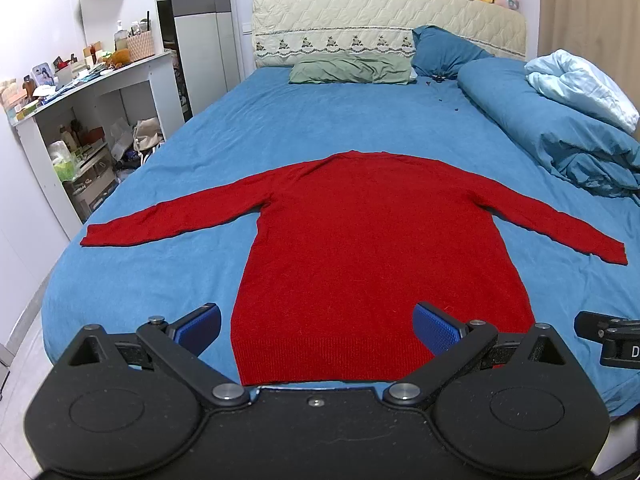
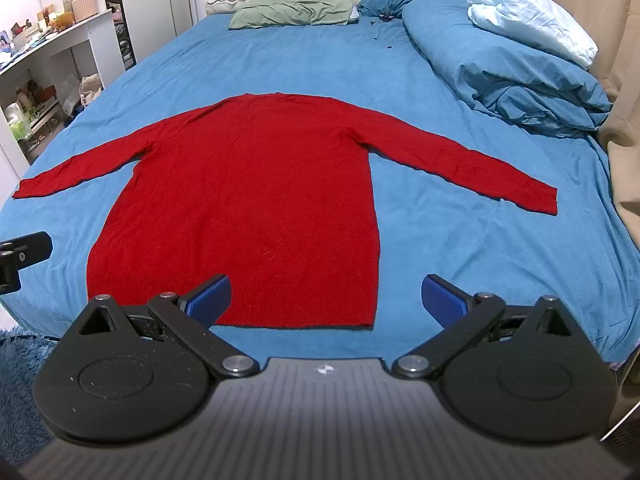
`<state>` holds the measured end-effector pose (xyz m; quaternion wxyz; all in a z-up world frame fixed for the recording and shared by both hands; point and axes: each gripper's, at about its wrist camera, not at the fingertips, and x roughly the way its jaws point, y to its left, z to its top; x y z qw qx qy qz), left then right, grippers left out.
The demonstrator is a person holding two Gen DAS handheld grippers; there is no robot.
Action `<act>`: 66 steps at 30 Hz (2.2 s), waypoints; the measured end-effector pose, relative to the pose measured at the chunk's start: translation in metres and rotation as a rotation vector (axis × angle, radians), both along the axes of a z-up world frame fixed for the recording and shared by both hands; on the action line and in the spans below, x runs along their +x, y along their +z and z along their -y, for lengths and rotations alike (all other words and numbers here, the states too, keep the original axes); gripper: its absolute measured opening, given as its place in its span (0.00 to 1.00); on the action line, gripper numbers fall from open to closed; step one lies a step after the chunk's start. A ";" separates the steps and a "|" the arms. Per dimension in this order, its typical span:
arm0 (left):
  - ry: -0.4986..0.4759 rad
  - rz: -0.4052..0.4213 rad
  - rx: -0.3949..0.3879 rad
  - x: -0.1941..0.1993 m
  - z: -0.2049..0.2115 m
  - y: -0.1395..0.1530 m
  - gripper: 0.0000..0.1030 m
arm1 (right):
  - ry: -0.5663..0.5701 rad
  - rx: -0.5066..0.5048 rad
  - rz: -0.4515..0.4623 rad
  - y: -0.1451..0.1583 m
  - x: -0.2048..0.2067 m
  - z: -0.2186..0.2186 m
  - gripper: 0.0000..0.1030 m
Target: Fold small clothes
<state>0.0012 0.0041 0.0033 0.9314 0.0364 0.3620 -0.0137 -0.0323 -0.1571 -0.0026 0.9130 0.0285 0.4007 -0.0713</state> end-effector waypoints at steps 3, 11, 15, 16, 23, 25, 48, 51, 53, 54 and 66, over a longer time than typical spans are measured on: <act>0.003 -0.001 -0.001 0.001 0.000 0.000 1.00 | -0.001 -0.002 0.002 -0.001 0.000 0.001 1.00; 0.003 -0.003 -0.004 0.002 -0.001 0.000 1.00 | 0.004 -0.002 0.004 0.000 -0.001 0.000 1.00; 0.004 -0.003 -0.002 0.002 0.000 0.000 1.00 | 0.006 0.001 0.005 0.000 -0.002 0.002 1.00; 0.004 -0.003 -0.002 0.002 -0.001 0.000 1.00 | 0.006 0.000 0.005 0.000 -0.002 0.002 1.00; 0.007 -0.004 -0.005 0.002 -0.001 0.000 1.00 | 0.006 0.003 0.002 0.000 -0.001 0.002 1.00; 0.008 -0.005 -0.008 0.002 -0.001 0.000 1.00 | 0.008 0.004 0.002 -0.001 -0.001 0.002 1.00; 0.021 0.002 -0.022 0.007 -0.004 0.003 1.00 | 0.017 0.002 0.016 0.001 -0.002 -0.001 1.00; 0.002 0.025 -0.034 0.013 0.000 0.012 1.00 | 0.006 0.014 0.034 0.008 0.000 0.003 1.00; -0.016 0.049 -0.031 0.026 0.008 0.022 1.00 | -0.013 0.024 0.053 0.015 0.006 0.012 1.00; -0.029 0.064 -0.030 0.033 0.012 0.028 1.00 | -0.035 0.024 0.071 0.021 0.012 0.020 1.00; -0.213 0.183 -0.041 0.203 0.093 0.034 1.00 | -0.417 0.076 0.148 0.016 0.093 0.153 1.00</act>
